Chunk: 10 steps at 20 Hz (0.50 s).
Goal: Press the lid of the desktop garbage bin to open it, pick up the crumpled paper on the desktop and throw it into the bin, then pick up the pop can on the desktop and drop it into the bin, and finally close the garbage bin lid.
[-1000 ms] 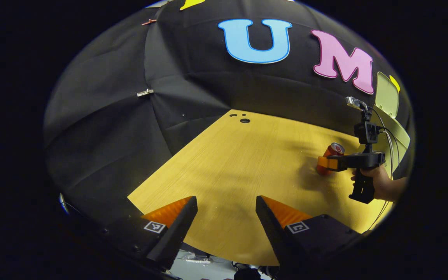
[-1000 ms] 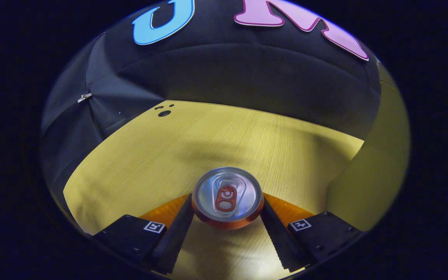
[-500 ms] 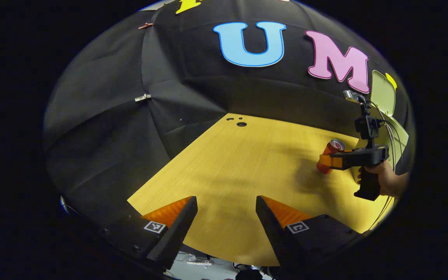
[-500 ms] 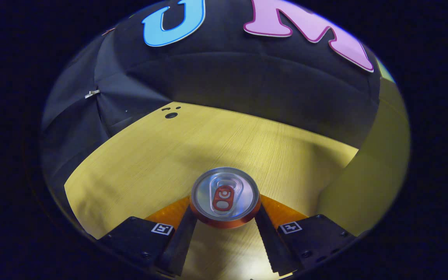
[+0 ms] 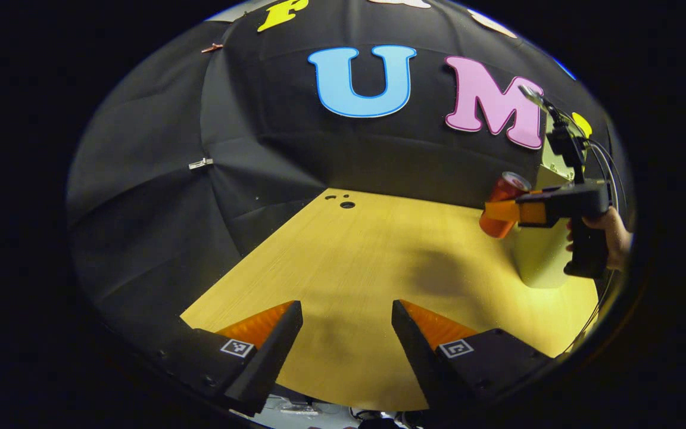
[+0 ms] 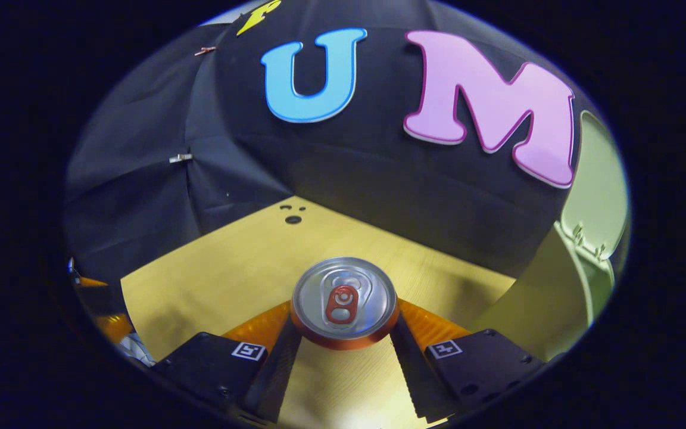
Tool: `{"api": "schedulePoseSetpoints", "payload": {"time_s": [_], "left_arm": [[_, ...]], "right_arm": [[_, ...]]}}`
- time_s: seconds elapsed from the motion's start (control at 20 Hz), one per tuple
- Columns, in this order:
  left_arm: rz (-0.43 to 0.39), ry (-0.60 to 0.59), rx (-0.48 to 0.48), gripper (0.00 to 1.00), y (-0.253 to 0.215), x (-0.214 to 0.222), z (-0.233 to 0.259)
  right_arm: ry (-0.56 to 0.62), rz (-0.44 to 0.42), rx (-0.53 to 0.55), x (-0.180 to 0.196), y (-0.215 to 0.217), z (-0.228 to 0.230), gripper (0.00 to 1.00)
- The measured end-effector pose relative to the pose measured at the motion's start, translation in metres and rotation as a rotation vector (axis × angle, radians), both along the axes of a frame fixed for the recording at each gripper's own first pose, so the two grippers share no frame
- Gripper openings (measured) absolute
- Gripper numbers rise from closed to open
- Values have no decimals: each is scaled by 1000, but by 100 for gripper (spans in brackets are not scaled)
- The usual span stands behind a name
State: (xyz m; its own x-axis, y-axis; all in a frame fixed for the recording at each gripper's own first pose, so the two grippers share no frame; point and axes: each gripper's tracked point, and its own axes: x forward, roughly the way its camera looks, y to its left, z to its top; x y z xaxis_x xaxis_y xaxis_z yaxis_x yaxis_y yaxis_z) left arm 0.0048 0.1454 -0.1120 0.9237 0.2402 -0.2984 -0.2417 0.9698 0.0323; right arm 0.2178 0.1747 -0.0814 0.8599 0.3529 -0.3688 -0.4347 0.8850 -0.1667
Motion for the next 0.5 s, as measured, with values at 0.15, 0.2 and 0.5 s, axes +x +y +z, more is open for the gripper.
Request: {"api": "schedulePoseSetpoints", "payload": {"time_s": [0.15, 0.2, 0.5], "left_arm": [[-34, -21, -36, 97, -5, 3, -1], [-49, -25, -42, 97, -6, 4, 0], [-112, -31, -5, 97, 10, 8, -1]], "right_arm": [[-81, -9, 27, -11, -4, 56, 83], [-104, -5, 30, -11, -3, 71, 83], [-207, -114, 31, -28, -41, 138, 83]]}}
